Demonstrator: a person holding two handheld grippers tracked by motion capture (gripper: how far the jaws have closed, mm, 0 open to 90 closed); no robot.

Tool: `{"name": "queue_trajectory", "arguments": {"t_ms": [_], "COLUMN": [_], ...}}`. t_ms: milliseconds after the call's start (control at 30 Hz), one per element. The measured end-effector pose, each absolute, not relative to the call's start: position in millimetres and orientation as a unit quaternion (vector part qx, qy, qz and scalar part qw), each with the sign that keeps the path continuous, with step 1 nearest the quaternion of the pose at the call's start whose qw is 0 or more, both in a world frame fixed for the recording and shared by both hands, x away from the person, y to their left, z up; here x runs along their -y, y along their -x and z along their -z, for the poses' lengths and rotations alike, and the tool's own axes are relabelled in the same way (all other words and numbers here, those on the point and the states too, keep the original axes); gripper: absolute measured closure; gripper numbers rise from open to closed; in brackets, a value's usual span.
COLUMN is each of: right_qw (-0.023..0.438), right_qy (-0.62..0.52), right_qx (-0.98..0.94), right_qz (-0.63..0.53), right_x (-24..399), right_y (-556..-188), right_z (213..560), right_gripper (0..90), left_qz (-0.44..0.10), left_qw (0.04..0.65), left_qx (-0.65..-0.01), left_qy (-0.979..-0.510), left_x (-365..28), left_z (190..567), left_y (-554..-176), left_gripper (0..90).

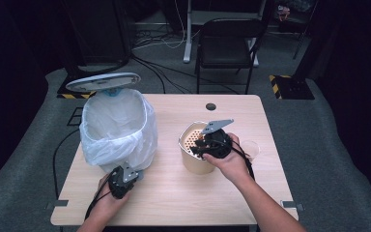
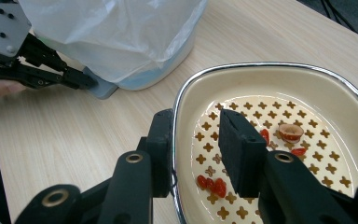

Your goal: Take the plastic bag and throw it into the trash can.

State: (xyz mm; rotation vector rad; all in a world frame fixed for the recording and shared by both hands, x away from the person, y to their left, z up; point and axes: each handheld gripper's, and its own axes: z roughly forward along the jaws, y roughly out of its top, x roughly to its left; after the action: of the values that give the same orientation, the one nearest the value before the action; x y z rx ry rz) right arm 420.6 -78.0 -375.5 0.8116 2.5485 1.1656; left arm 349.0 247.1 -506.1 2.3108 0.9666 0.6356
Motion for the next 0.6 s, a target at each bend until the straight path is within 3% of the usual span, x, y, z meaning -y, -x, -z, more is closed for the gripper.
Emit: {"name": "queue_trajectory", "arguments": {"t_ms": [600], "right_qw": [0.099], "right_qy": [-0.28], "right_qx": [-0.873], "right_qz": [-0.388], "right_x": [76], "right_y": [-416], "right_z": [394], "right_gripper": [70.8], "left_qz": [-0.235], "left_qw": [0.277], "left_qx": [-0.359], "left_qy": [-0.859], "left_x": [-247], "left_z": [506], "left_y": [-349], "left_gripper": [90.0]}}
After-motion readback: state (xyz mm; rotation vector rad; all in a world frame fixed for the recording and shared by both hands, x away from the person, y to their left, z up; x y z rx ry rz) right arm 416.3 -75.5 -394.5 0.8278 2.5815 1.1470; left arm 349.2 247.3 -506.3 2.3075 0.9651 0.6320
